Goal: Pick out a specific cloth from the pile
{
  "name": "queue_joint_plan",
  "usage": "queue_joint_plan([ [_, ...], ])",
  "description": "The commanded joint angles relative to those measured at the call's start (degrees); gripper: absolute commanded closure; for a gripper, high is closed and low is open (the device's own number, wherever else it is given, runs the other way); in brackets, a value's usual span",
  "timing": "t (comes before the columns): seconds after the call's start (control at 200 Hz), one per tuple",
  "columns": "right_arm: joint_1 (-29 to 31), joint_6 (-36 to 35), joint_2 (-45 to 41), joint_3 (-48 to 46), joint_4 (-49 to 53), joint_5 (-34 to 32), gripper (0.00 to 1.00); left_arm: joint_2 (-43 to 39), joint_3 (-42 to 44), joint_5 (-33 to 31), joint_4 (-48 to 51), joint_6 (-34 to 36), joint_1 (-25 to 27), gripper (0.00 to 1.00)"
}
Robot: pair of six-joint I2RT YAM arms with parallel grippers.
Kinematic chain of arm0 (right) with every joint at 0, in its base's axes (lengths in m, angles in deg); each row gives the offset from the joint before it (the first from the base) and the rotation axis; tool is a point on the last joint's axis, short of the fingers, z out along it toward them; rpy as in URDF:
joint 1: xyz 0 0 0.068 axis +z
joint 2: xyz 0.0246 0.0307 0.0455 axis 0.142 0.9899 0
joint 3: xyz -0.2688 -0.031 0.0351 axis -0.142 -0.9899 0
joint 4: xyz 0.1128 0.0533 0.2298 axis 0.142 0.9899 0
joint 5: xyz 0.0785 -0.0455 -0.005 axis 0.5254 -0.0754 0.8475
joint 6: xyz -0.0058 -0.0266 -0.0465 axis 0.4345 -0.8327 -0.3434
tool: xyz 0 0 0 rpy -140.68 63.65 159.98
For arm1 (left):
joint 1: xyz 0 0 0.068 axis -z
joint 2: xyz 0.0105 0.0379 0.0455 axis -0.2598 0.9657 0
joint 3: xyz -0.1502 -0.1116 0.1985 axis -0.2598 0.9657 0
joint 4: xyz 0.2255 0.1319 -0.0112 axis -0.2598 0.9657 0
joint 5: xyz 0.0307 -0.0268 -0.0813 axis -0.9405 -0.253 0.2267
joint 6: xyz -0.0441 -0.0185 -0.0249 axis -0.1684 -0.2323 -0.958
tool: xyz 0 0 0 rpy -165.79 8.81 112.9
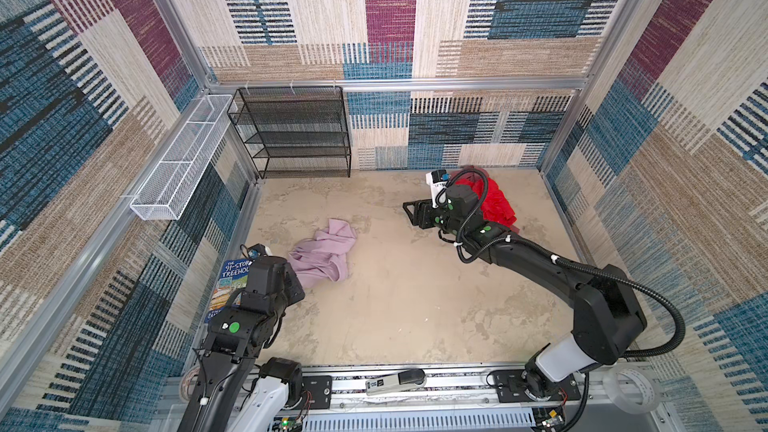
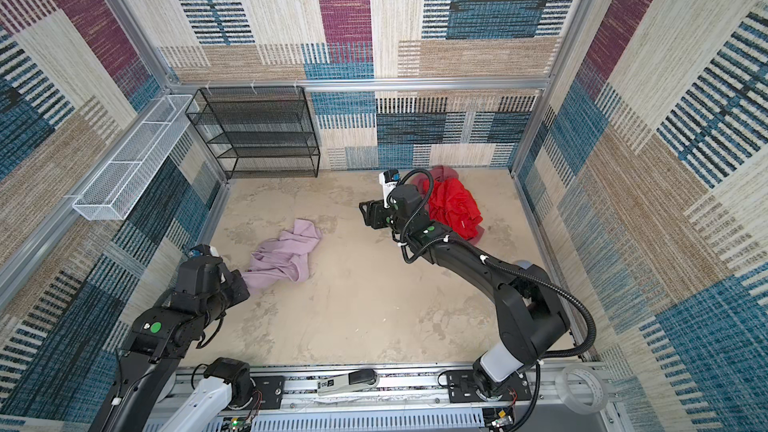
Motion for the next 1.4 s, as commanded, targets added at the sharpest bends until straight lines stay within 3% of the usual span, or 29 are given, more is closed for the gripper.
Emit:
queue_joint_plan([
  [0.0, 0.08, 1.11, -1.63, -1.05, -1.84, 0.51, 0.32, 0.07, -2.08, 1.67, 2.59, -0.72, -0.08, 1.0],
  [0.566, 0.08, 0.2, -5.0, -4.22, -3.38, -0.87, 0.31, 14.91, -14.09, 2.33, -3.63, 5.88, -0.08, 1.0],
  [1.397, -0.7, 1.62, -2.23, -6.41, -7.38, 1.96, 0.29, 44.14, -23.88, 12.41, -22.23, 7.91, 0.36, 1.0],
])
